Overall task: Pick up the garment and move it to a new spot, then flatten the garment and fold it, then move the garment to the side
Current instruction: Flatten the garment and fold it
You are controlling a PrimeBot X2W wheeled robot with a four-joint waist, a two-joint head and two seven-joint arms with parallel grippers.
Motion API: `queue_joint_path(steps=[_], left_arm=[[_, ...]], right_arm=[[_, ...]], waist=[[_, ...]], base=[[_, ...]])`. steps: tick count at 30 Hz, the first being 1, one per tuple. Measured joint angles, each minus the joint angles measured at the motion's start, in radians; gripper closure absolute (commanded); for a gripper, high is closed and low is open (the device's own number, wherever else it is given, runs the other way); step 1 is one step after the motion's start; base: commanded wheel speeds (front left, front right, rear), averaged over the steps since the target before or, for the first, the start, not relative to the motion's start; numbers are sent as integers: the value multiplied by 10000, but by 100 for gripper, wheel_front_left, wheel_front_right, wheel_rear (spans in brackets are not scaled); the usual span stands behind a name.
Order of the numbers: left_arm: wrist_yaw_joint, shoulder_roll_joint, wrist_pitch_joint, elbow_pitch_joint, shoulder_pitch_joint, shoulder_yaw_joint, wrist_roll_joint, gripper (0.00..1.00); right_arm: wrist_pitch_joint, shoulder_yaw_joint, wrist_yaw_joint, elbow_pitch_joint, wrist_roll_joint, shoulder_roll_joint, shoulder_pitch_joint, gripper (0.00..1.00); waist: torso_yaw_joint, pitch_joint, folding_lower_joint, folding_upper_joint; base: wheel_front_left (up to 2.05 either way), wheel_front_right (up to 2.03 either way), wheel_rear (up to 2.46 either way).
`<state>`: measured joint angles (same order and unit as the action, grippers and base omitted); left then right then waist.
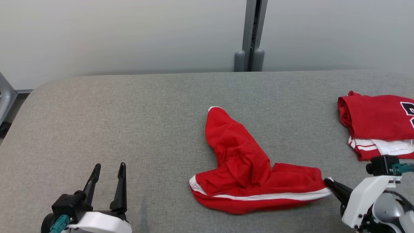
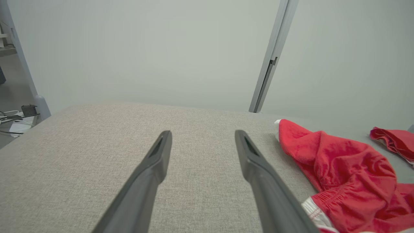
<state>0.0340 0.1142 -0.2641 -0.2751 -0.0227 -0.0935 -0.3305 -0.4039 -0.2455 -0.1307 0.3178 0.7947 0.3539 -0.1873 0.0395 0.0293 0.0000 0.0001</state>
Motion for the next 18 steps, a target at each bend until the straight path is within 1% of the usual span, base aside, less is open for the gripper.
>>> queue_joint_path(steps=[5,6,7,8,14,16,18], left_arm=[[6,-31,0,-12,-1,35,77,0],[10,-31,0,-27,-2,54,84,0],[19,-31,0,-42,-2,67,109,0],[50,-35,0,-58,-6,71,115,0],[82,-100,0,-88,-5,88,207,0],[82,-111,0,-100,3,79,215,0],[82,-117,0,-113,9,90,215,0]], right_arm=[[-871,732,0,-1051,-552,-387,1158,100],[-1051,886,0,-1218,-677,-474,1384,96],[-1246,1043,0,-1373,-796,-573,1586,56],[-1446,1185,0,-1517,-930,-675,1766,0],[-2240,2000,0,-2326,-1659,-1375,2376,0],[-2339,2249,0,-2596,-1766,-1593,2428,0],[-2219,2550,0,-2993,-1806,-1779,2436,0]], waist=[[-245,2,0,0],[-292,1,0,0],[-334,-3,0,0],[-372,-9,0,0],[-564,-82,0,0],[-600,-132,0,0],[-627,-169,0,0]], base=[[0,0,0],[0,0,0],[0,0,0],[0,0,0],[0,0,0],[0,0,0],[0,0,0]])
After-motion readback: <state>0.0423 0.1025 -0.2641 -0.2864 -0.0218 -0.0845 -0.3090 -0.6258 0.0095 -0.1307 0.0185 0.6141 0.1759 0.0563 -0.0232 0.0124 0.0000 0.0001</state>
